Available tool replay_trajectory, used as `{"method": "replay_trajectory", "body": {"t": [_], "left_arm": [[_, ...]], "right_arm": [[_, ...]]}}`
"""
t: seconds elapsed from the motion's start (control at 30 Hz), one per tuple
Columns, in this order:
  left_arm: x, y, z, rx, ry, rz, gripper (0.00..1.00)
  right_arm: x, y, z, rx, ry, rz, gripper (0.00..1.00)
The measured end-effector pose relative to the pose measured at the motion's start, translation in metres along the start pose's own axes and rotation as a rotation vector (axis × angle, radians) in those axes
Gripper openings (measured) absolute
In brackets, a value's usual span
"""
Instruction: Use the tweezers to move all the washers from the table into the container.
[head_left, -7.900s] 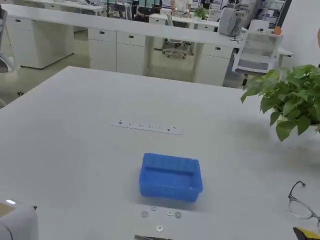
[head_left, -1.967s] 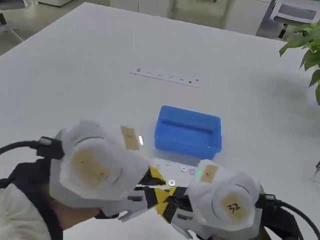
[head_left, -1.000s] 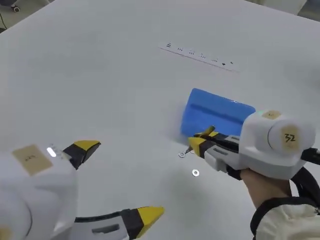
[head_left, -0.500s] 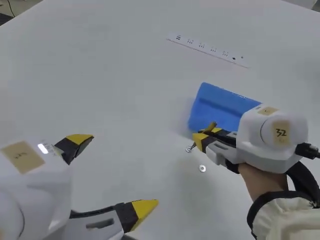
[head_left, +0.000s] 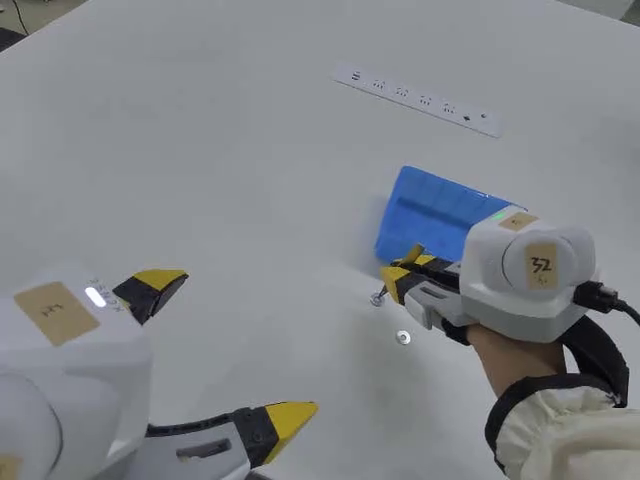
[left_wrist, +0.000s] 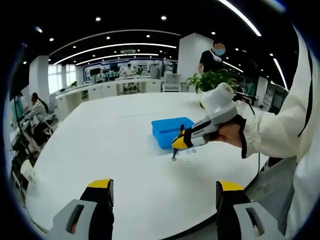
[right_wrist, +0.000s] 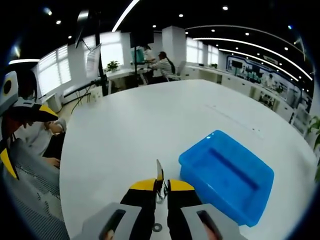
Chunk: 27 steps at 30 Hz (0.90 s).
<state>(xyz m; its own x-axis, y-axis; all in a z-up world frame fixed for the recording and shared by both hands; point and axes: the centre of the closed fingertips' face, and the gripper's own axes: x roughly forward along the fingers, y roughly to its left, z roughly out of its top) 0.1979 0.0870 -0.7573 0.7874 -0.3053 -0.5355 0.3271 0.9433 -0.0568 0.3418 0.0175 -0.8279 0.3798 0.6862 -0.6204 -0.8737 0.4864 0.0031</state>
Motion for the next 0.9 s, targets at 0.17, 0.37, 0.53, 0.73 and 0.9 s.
{"method": "replay_trajectory", "body": {"t": [0.17, 0.37, 0.53, 0.73, 0.9], "left_arm": [[-0.0016, 0.0009, 0.0014, 0.015, -0.001, 0.009, 0.85], [-0.0048, 0.0018, 0.0031, 0.019, -0.006, 0.018, 0.85], [-0.006, 0.0017, 0.0017, 0.024, -0.001, 0.024, 0.84], [-0.0054, 0.0031, 0.0022, 0.021, -0.002, 0.029, 0.84], [-0.0038, 0.0039, 0.0017, 0.019, 0.002, 0.028, 0.83]], "right_arm": [[-0.001, -0.0022, 0.0014, 0.008, -0.002, -0.003, 0.02], [-0.002, -0.0027, 0.0038, 0.012, -0.005, 0.002, 0.02], [-0.001, -0.0056, 0.0033, 0.02, -0.003, -0.005, 0.04], [0.0, -0.0084, 0.0019, 0.023, 0.004, -0.011, 0.05], [0.0015, -0.0083, 0.002, 0.027, 0.002, -0.012, 0.05]]}}
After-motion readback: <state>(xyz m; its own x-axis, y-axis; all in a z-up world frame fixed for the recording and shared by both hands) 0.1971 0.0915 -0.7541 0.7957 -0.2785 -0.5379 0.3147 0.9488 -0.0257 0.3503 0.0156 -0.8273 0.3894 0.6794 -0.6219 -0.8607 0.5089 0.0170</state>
